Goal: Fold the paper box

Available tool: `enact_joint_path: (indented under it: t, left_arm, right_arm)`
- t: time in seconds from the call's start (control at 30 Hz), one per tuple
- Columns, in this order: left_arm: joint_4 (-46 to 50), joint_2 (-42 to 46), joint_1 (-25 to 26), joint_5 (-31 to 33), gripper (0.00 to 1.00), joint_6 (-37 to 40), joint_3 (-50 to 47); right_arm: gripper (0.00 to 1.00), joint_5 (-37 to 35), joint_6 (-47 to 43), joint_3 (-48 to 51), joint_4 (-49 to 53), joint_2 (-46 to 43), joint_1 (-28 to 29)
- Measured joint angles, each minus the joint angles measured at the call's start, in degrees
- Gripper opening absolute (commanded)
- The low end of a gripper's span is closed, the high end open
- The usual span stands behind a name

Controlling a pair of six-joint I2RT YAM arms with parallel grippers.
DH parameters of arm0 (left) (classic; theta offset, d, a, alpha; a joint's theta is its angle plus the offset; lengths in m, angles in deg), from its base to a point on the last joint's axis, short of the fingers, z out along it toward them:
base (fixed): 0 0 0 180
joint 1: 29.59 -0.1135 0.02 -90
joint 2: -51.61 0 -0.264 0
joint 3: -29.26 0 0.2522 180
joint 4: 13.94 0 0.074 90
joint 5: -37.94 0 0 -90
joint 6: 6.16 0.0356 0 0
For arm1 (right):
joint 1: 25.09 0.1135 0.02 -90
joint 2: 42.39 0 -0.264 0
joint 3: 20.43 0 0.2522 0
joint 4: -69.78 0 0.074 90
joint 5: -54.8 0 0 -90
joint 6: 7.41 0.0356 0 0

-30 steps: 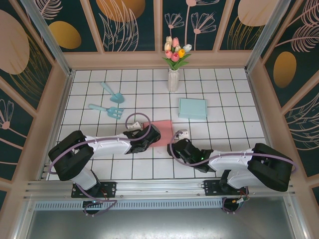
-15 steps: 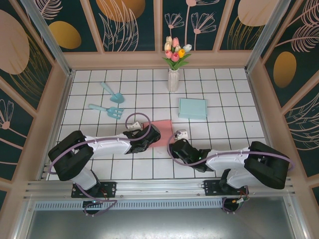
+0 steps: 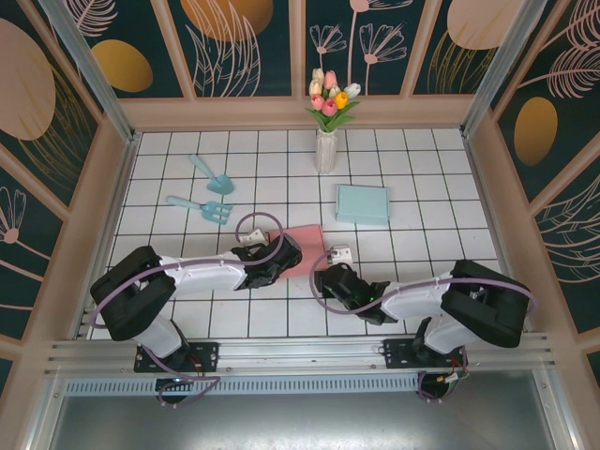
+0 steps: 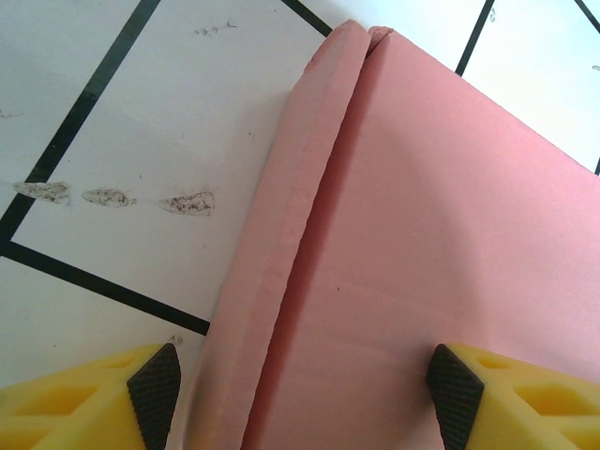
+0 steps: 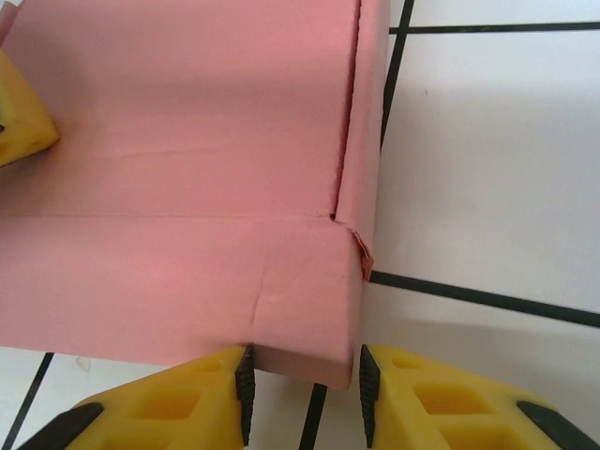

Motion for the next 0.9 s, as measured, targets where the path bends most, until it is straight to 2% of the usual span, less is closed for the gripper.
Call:
enact_joint_path:
  t: [0.4,0.6,0.7,0.9]
  left_arm:
    - [-1.6,-0.9,-0.2,0.2,0.72,1.7,0.0]
    - [-2.9,-0.9,-0.6,-0.3,0.71,3.2,-0.4]
    - [-3.5,-0.9,-0.8,-0.4,0.71,3.8,-0.5]
    - [-3.5,-0.4,-1.2,-0.5,0.71,5.2,-0.5]
  right_arm:
    - [0.44,-6.0,-5.7,-1.1,-7.5,7.8,0.0]
    - [0.44,-9.6,-11.6,-0.7,-18.5,14.8,-0.1]
    - [0.45,-9.8,-13.7,-1.1,-22.2,17.1,-0.5]
    - [0.45,-6.4,-13.8,-1.8,-22.8,17.3,-2.7]
